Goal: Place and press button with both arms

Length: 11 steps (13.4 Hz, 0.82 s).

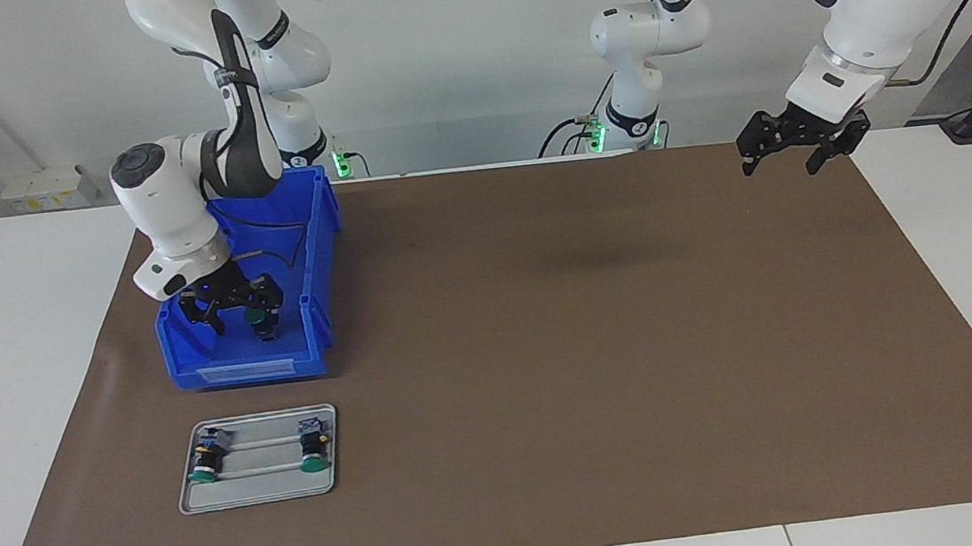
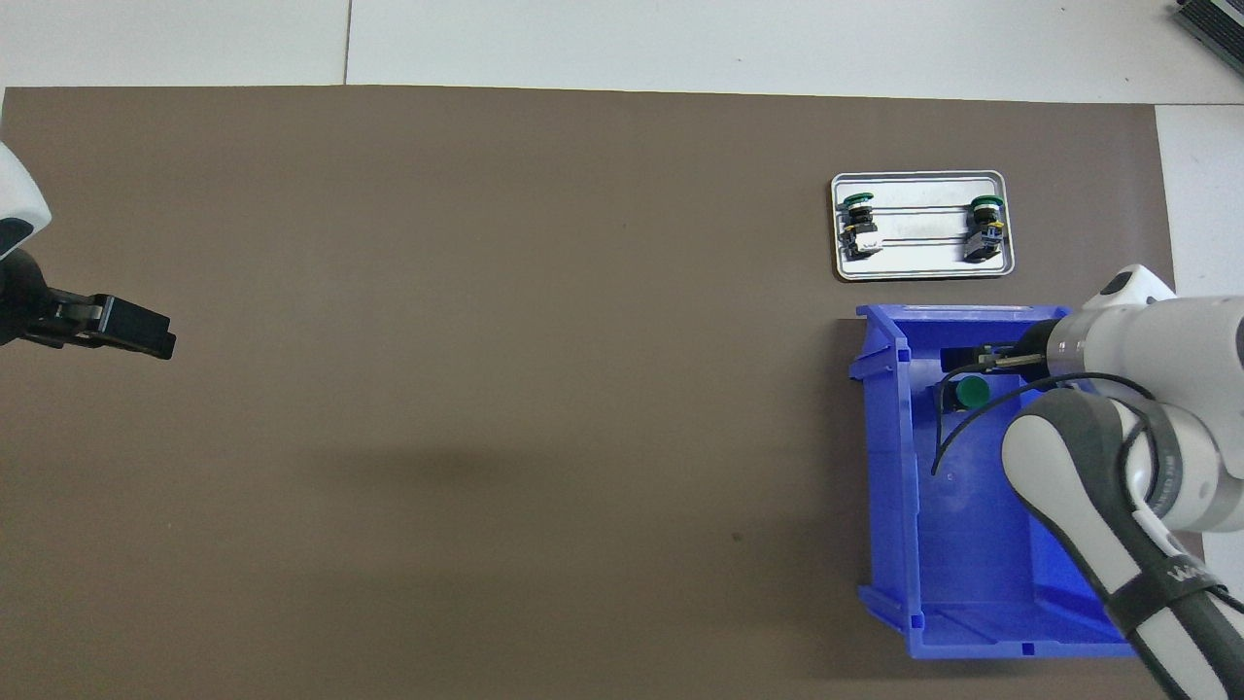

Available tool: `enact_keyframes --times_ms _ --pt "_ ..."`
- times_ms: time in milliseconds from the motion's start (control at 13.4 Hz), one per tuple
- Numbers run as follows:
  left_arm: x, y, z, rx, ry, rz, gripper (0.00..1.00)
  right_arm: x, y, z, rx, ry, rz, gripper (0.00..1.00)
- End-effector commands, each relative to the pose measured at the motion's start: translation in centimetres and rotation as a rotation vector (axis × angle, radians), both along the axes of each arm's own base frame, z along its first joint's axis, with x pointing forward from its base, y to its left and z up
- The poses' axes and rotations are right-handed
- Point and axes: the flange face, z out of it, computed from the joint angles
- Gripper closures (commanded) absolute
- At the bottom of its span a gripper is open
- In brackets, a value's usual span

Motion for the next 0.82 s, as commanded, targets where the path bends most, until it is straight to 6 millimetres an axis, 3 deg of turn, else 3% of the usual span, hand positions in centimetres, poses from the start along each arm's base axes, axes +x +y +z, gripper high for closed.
enact_keyframes --times_ms 0,225,599,674,749 --pt "-0.7 0.3 0.0 0.014 -0.016 -0.005 0.0 2.2 0.0 7.1 0.026 0.034 -0.069 0.0" --pt "-0.7 0.2 0.0 0.014 -0.016 -0.006 0.0 2.7 -0.2 14.1 -0.008 0.05 -0.102 0.0" --pt "-0.7 0.2 0.0 0.014 -0.016 -0.006 0.0 0.9 -0.2 25.3 -0.088 0.08 -0.172 0.0" --pt "-0.7 0.2 0.0 0.014 -0.016 -0.006 0.0 0.4 -0.5 26.2 -0.093 0.079 -0.177 0.0" --pt "-0.7 0.2 0.0 0.014 -0.016 -0.006 0.0 -0.1 -0.5 25.8 -0.091 0.086 -0.184 0.0"
